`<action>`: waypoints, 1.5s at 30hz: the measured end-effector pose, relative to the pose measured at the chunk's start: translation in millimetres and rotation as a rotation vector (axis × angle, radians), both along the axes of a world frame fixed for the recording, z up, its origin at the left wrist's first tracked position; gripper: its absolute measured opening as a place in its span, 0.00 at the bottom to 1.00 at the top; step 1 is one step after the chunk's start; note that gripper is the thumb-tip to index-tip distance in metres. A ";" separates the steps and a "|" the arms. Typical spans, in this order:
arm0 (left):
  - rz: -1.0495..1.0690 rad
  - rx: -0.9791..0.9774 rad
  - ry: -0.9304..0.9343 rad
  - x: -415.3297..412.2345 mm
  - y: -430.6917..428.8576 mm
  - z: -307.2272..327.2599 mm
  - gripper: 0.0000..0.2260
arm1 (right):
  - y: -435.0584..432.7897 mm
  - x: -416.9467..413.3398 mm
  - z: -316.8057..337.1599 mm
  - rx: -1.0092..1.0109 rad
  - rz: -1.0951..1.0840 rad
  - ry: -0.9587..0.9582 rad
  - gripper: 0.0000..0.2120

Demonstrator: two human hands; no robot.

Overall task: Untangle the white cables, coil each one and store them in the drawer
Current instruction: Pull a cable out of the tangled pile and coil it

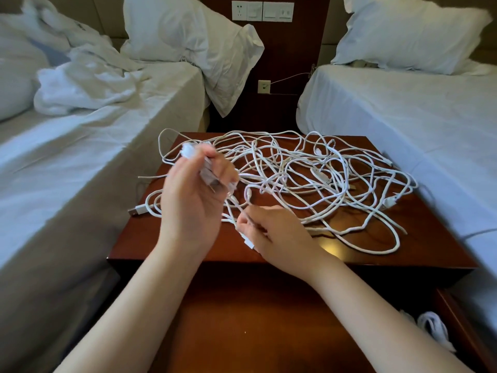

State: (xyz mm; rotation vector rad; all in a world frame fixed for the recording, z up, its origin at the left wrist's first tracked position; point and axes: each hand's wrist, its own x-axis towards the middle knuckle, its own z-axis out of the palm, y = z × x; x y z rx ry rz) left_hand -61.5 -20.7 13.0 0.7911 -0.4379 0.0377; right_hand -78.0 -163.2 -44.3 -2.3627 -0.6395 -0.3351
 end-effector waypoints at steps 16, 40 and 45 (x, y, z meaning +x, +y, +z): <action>0.850 1.122 -0.248 25.4 11.7 -35.6 0.13 | -19.6 8.4 1.3 0.048 -0.255 -0.531 0.12; -0.545 0.857 -0.018 -3.0 1.2 -14.5 0.19 | -33.4 11.9 12.7 -0.006 -0.347 -0.515 0.15; -0.541 0.832 0.012 -0.6 3.0 -16.3 0.19 | -35.8 10.4 14.8 0.002 -0.257 -0.356 0.18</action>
